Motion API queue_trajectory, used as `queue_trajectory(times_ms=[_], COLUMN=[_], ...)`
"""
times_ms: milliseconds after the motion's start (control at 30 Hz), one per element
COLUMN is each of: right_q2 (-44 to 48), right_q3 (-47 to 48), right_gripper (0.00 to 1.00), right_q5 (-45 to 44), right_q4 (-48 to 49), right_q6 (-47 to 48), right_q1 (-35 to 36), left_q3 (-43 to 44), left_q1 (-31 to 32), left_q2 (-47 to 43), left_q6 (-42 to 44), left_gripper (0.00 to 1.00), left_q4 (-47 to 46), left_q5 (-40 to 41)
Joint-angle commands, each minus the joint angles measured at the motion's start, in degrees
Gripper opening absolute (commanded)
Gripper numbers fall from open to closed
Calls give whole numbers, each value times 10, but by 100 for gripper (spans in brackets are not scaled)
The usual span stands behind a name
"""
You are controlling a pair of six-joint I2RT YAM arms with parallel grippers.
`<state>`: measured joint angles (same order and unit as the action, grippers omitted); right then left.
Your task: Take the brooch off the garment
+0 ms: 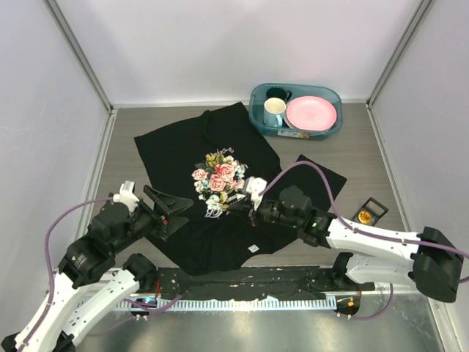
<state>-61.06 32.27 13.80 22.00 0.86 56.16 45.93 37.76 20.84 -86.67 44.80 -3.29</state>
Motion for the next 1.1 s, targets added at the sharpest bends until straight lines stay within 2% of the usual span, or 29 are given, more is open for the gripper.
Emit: queue_trajectory(times_ms=[0, 100, 233, 433, 633, 867, 1067], right_q2=[-41, -62, -71, -72, -92, -106, -106], right_q3=[17, 23, 23, 14, 24, 25, 23], right_gripper=[1, 1, 1, 1, 1, 1, 1], right_q5=[-78, -77, -73, -84, -112, -136, -161], right_q4=[106, 121, 126, 127, 119, 132, 139], right_q6=[220, 251, 289, 313, 337, 346, 353], right_q1=[40, 40, 54, 83, 107, 122, 127], left_q3=[20, 36, 36, -33, -60, -63, -61], left_q1=[0, 0, 0, 0, 0, 0, 0], left_q2=[57, 112, 160, 146, 170, 177, 178], left_q6=[-96, -101, -99, -169, -188, -191, -202], left_gripper=[77, 69, 68, 60, 55, 42, 37], left_q4=[45, 42, 24, -77, -119, -117, -88], left_q5=[22, 9, -3, -1, -21, -15, -5])
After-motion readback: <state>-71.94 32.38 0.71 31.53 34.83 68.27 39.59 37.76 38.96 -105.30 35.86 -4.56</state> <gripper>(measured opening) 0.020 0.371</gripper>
